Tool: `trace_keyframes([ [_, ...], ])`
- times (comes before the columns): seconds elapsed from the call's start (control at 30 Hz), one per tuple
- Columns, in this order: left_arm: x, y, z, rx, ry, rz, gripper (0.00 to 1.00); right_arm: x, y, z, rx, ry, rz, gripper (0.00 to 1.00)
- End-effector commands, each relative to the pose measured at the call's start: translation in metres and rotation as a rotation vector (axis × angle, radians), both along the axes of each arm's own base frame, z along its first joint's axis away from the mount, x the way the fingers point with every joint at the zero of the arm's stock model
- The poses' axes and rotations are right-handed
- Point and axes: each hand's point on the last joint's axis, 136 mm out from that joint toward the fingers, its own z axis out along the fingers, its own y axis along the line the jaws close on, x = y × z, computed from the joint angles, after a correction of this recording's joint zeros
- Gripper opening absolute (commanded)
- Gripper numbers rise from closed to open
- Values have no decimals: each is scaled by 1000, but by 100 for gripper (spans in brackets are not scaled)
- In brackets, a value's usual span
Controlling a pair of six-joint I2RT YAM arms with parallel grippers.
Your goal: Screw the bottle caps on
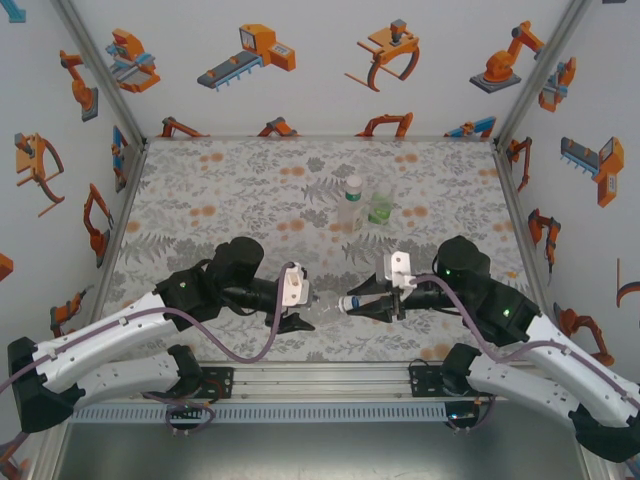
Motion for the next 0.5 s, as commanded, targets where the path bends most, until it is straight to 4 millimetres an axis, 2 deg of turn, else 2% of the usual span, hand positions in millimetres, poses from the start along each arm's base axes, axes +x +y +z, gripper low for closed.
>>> trace_keyframes([
  [0.0, 8, -1, 12, -26, -25, 48, 0, 23, 1, 5, 29, 132, -155, 11],
  [0.1, 20, -2, 10, -24, -59, 109, 0, 44, 0, 8, 86, 325, -299, 4],
  [0.2, 27, -4, 12, -42, -84, 138, 0, 75, -7, -3, 171, 617, -521, 1],
  [0.3, 33, -7, 14, -66, -106, 158, 0, 93, -14, -26, 247, 925, -682, 0],
  [0.37, 37, -9, 14, -77, -120, 177, 0, 102, -21, -50, 284, 1148, -811, 0],
  [0.47, 44, -11, 12, -78, -136, 201, 0, 107, -26, -79, 327, 1375, -922, 0],
])
